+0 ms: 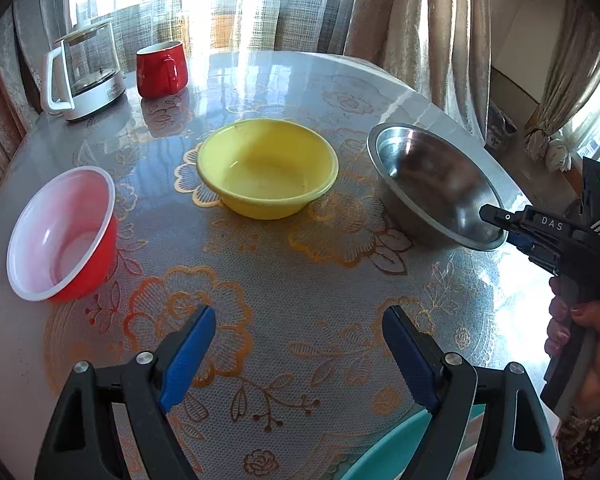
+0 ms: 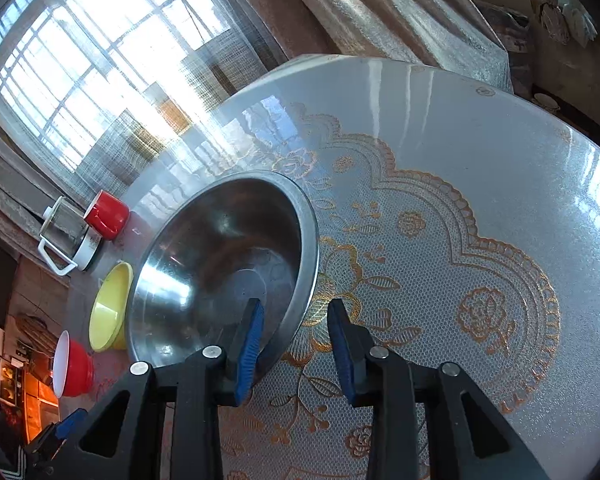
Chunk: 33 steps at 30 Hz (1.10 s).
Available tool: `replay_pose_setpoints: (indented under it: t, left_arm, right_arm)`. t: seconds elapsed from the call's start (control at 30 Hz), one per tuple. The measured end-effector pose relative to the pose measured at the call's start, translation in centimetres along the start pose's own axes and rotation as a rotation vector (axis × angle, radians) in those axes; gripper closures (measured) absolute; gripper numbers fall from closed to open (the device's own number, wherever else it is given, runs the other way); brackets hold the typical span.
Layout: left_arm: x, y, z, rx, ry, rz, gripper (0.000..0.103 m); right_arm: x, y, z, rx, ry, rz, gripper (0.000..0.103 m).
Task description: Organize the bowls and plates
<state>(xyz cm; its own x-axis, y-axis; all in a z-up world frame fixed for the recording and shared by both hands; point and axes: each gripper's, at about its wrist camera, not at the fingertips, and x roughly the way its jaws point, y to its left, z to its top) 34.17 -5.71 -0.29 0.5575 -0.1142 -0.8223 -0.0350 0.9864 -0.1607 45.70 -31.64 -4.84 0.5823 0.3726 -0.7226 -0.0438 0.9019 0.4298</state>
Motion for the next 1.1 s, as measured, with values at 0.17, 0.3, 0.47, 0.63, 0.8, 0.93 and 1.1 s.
replay_pose_setpoints:
  t: [0.17,0.3,0.47,0.63,0.8,0.93,1.1]
  left_arm:
    - [0.8,-1.0,2.1,0.016,-0.01,0.002,0.017]
    - [1.4,-1.6,3.4,0.016,-0.005,-0.031,0.017]
    - [1.6,-3.3,4.9,0.032,-0.032,-0.054,0.017]
    - [2.5,-5.2,6.1,0.069,-0.031,-0.103,0.017]
    - [4.5,-7.3,7.3,0.089,0.012,-0.12,0.017]
    - [6.0,-8.7,7.6,0.152,0.045,-0.086,0.028]
    - [6.8,-9.6,7.7,0.195,0.055,-0.069,0.051]
  right_arm:
    - [-0.4,0.1,-0.7,-0.032,-0.005,0.015,0.08]
    - [-1.1,-0.3,-1.8,-0.039,-0.003,0.023,0.081]
    - [-2.2,-1.1,-2.8,-0.026,-0.011,0.056,0.082]
    - [-3.1,-1.2,-3.8,-0.048,-0.039,0.053,0.082]
    - [-3.1,-1.2,-4.5,-0.063,-0.037,0.043,0.082]
    - [-3.5,-1.4,-4.7,-0.062,-0.035,0.058,0.082]
    - [-4.1,-1.7,-5.2,-0.041,-0.047,0.077,0.082]
